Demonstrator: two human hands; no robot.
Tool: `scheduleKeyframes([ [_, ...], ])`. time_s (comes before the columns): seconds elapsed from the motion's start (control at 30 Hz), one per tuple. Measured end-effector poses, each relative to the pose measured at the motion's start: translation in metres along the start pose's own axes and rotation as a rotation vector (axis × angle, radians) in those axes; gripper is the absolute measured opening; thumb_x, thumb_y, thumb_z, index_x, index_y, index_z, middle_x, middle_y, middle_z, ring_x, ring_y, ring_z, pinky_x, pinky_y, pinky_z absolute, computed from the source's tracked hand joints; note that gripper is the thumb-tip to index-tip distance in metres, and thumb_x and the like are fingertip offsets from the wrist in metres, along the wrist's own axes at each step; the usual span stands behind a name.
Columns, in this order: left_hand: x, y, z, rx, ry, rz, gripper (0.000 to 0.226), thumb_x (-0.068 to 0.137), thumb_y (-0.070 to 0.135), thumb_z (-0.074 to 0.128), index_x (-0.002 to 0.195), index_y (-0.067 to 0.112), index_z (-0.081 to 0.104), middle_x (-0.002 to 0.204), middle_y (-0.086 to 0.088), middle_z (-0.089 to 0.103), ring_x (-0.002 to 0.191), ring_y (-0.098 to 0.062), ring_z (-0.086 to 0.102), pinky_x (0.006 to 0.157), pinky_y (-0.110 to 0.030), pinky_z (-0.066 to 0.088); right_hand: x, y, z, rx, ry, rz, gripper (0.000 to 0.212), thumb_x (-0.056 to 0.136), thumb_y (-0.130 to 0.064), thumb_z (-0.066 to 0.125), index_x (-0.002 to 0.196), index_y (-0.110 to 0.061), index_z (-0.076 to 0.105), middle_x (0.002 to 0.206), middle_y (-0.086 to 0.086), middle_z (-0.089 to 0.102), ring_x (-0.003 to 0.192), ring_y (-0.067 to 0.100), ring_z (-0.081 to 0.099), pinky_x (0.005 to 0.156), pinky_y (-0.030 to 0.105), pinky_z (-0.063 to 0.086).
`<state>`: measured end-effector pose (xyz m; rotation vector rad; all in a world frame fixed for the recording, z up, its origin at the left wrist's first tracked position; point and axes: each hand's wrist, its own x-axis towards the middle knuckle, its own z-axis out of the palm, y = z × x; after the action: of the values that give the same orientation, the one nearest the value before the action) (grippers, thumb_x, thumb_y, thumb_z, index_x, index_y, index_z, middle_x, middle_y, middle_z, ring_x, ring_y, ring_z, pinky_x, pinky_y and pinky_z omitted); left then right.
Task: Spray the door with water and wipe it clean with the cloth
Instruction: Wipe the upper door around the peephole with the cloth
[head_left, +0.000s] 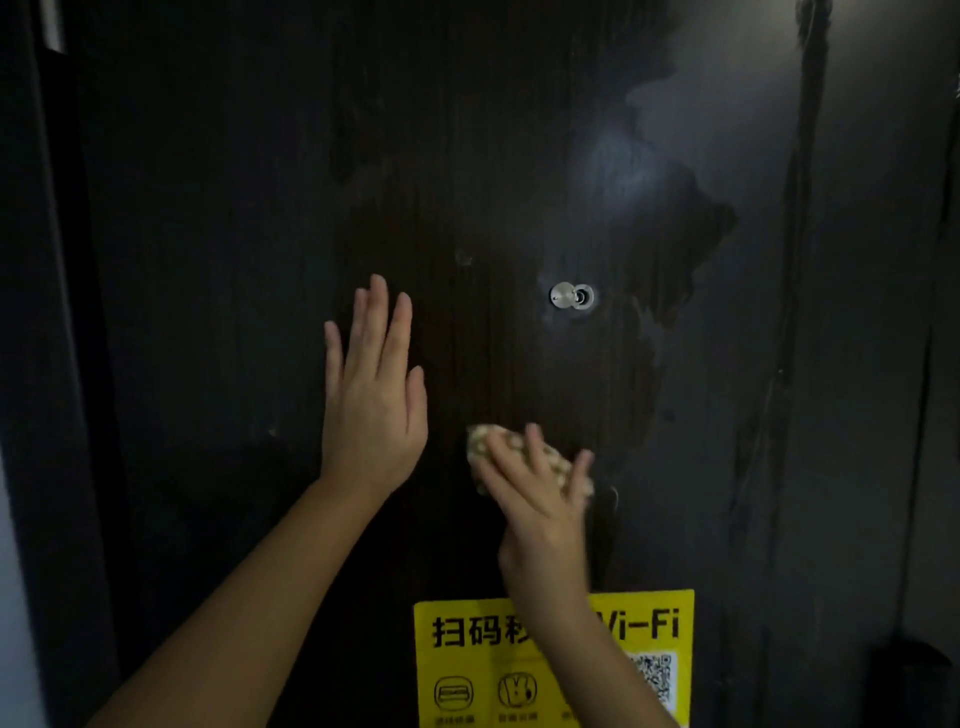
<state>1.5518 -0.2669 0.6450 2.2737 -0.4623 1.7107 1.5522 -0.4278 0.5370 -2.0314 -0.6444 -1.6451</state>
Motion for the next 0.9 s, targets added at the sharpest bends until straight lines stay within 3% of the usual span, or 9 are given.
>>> scheduleKeyframes([
  [0.13,-0.035,-0.014,0.004,0.103,0.028,-0.034,0.060,0.094,0.023,0.033,0.151,0.011,0.017,0.160,-0.006,0.006,0.149,-0.019,0.002,0.120,-0.048,0.001,0.025,0.014,-0.007,0.012,0.191,0.288,0.073,0.067,0.015,0.048,0.132,-0.017,0.053,0.145,-0.003,0.044,0.144,0.025,0.020,0.110,0.066,0.001],
  [0.23,-0.046,-0.016,0.017,0.123,0.030,-0.049,0.060,0.094,0.022,0.032,0.151,0.010,0.019,0.160,-0.008,0.010,0.148,-0.021,0.005,0.119,-0.052,0.004,0.011,-0.028,0.017,-0.020,0.028,0.080,0.081,0.067,0.013,0.049,0.139,-0.023,0.041,0.149,-0.006,0.040,0.145,0.021,0.016,0.110,0.065,-0.001],
  [0.3,-0.045,-0.016,0.019,0.123,0.030,-0.049,0.059,0.094,0.023,0.032,0.151,0.010,0.020,0.160,-0.008,0.012,0.148,-0.021,0.006,0.119,-0.051,0.004,-0.022,-0.017,0.015,-0.023,-0.010,0.023,0.081,0.071,0.010,0.050,0.141,-0.029,0.037,0.149,-0.013,0.035,0.147,0.017,0.014,0.113,0.064,-0.006],
  [0.4,-0.045,-0.017,0.019,0.125,0.038,-0.055,0.059,0.095,0.022,0.033,0.151,0.010,0.021,0.160,-0.008,0.012,0.148,-0.020,0.006,0.119,-0.051,0.005,-0.013,0.016,-0.005,-0.013,0.142,0.189,0.066,0.075,0.000,0.039,0.135,-0.024,0.047,0.145,-0.009,0.040,0.145,0.020,0.018,0.111,0.068,-0.002],
  [0.47,-0.045,-0.016,0.019,0.125,0.035,-0.049,0.058,0.095,0.022,0.033,0.151,0.010,0.020,0.160,-0.008,0.011,0.148,-0.020,0.005,0.119,-0.051,0.005,0.016,0.000,-0.001,0.023,0.188,0.287,0.062,0.075,-0.004,0.035,0.133,-0.018,0.051,0.144,-0.005,0.042,0.144,0.022,0.020,0.111,0.066,-0.002],
  [0.6,-0.045,-0.018,0.018,0.136,0.024,-0.036,0.060,0.095,0.021,0.035,0.151,0.010,0.018,0.160,-0.007,0.009,0.148,-0.020,0.004,0.119,-0.050,0.003,-0.011,-0.027,0.018,-0.045,0.074,0.123,0.064,0.075,-0.001,0.043,0.136,-0.023,0.046,0.146,-0.009,0.039,0.144,0.020,0.022,0.109,0.067,-0.001],
  [0.73,-0.045,-0.018,0.019,0.145,0.035,-0.038,0.060,0.095,0.021,0.036,0.152,0.010,0.018,0.160,-0.007,0.008,0.148,-0.020,0.003,0.119,-0.050,0.003,0.003,-0.005,0.001,-0.037,0.203,0.271,0.060,0.076,-0.004,0.042,0.132,-0.024,0.051,0.141,-0.009,0.046,0.142,0.024,0.027,0.111,0.067,-0.001],
  [0.83,-0.045,-0.018,0.018,0.138,0.039,-0.031,0.059,0.095,0.021,0.034,0.152,0.010,0.018,0.160,-0.007,0.009,0.148,-0.020,0.004,0.119,-0.049,0.003,0.026,-0.021,0.000,-0.095,0.216,0.295,0.049,0.081,-0.012,0.043,0.125,-0.022,0.061,0.138,-0.010,0.051,0.132,0.022,0.039,0.113,0.059,0.013],
  [0.9,-0.046,-0.017,0.018,0.142,0.041,-0.035,0.059,0.095,0.022,0.033,0.152,0.010,0.018,0.160,-0.007,0.009,0.148,-0.020,0.004,0.120,-0.049,0.002,0.012,-0.025,-0.003,-0.150,0.209,0.302,0.044,0.081,-0.015,0.047,0.121,-0.022,0.066,0.135,-0.006,0.055,0.121,0.022,0.044,0.101,0.052,0.030],
])
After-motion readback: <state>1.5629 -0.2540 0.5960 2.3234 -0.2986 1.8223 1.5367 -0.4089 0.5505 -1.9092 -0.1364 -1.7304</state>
